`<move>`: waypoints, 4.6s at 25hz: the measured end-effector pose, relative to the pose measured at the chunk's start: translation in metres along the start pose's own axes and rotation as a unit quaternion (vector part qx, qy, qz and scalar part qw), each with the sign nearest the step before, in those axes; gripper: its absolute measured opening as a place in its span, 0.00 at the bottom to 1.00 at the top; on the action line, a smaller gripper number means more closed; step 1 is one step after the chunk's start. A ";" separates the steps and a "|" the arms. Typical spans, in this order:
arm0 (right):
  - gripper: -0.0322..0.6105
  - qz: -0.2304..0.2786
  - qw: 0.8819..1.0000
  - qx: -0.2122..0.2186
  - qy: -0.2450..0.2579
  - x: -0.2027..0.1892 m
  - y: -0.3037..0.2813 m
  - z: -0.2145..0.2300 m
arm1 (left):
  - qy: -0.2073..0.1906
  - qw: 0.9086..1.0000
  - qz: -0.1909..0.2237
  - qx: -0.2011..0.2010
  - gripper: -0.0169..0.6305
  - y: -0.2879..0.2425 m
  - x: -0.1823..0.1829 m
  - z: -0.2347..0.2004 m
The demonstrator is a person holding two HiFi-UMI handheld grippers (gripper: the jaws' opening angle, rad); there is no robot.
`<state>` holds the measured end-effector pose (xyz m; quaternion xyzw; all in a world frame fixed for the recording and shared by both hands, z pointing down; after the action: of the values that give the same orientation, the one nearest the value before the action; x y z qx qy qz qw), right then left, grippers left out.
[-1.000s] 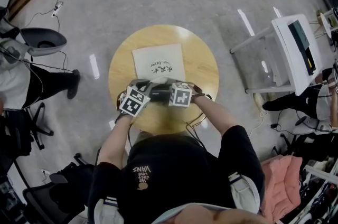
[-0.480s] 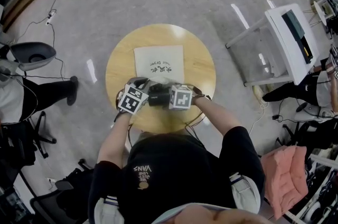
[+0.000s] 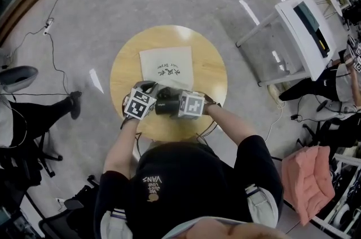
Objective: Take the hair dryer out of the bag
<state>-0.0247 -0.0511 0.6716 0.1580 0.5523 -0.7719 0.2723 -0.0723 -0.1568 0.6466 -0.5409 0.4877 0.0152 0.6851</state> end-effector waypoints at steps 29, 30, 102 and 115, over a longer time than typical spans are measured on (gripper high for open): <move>0.59 0.055 0.996 -0.042 -0.048 0.006 0.006 -0.044 | -0.031 0.999 0.002 -0.023 0.08 -0.012 0.015 -0.004; 0.59 0.057 0.996 -0.044 -0.049 0.007 0.005 -0.046 | -0.033 0.999 0.002 -0.024 0.08 -0.013 0.015 -0.004; 0.59 0.201 0.969 -0.110 -0.090 0.052 0.059 -0.117 | -0.040 0.998 0.020 -0.033 0.09 -0.020 0.018 -0.006; 0.60 0.233 0.960 -0.123 -0.099 0.056 0.079 -0.100 | -0.021 0.998 0.048 -0.034 0.12 -0.004 0.020 -0.002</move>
<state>-0.0282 0.0100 0.5462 0.1704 0.5613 -0.6252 0.5148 -0.0607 -0.1703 0.6360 -0.5395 0.4982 0.0760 0.6745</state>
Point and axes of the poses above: the fingertips, and each gripper's own axes: y backward along the fingers, z to its right, x out of its top, the point moved 2 cm from there along y, backward along the fingers, and after that the axes turned 3 degrees about x, right-handed, at the moved point
